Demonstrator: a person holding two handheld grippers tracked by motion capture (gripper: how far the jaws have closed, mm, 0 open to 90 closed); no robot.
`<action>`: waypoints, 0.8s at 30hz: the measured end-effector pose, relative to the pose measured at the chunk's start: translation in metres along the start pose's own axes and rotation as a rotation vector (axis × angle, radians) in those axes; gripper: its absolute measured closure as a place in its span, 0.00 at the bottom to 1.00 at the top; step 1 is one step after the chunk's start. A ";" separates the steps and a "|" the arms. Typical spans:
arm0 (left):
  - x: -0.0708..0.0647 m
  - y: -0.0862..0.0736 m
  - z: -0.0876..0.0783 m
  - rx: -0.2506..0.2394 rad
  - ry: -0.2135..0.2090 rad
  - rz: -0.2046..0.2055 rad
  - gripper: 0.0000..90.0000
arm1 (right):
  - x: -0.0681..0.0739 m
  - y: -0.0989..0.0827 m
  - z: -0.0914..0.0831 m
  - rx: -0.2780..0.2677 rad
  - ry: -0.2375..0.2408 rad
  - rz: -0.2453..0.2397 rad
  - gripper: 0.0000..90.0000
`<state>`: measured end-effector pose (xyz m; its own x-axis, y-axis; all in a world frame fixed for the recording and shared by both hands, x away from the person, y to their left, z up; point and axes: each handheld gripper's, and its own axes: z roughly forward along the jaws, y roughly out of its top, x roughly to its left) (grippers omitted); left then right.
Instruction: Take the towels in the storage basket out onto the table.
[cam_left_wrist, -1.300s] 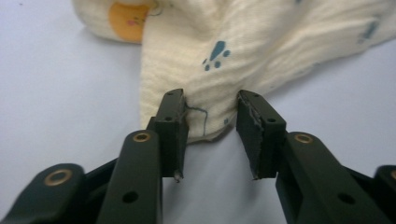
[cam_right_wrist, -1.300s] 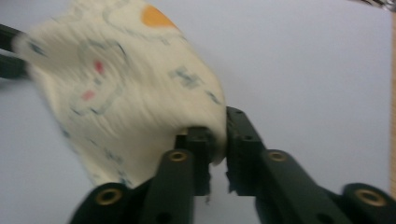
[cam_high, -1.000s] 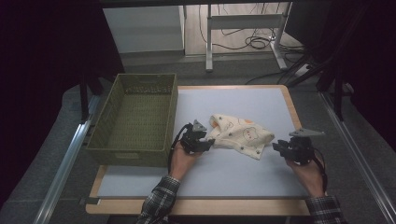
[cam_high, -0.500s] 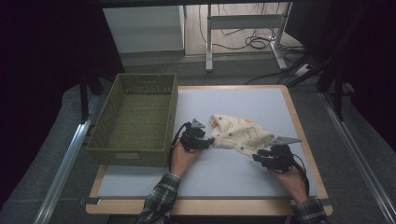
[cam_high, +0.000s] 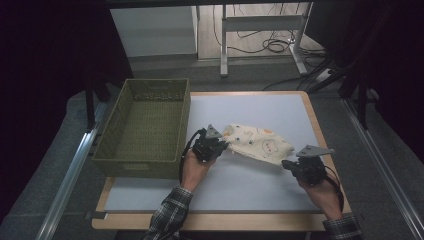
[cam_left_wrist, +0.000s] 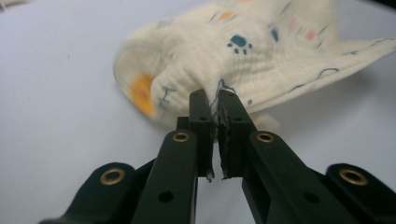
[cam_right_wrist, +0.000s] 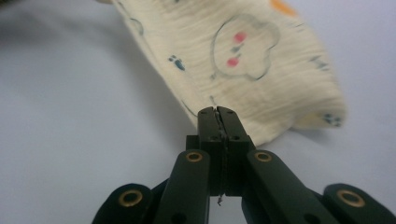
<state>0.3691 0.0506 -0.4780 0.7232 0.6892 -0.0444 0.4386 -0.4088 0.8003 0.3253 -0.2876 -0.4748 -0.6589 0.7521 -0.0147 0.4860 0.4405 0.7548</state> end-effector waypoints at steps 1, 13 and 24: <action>0.000 0.000 0.000 0.000 0.000 0.000 0.94 | 0.000 0.000 0.000 0.000 0.000 0.000 1.00; -0.039 -0.039 -0.044 0.053 -0.132 -0.036 0.66 | 0.026 -0.034 -0.045 0.024 0.090 -0.002 0.97; -0.014 -0.018 -0.011 0.039 -0.024 -0.087 0.49 | -0.007 -0.032 -0.032 -0.008 0.027 0.052 0.80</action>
<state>0.3453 0.0547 -0.4856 0.6939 0.7086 -0.1280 0.5206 -0.3709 0.7691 0.2967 -0.3227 -0.4781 -0.6483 0.7602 0.0423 0.5151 0.3970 0.7596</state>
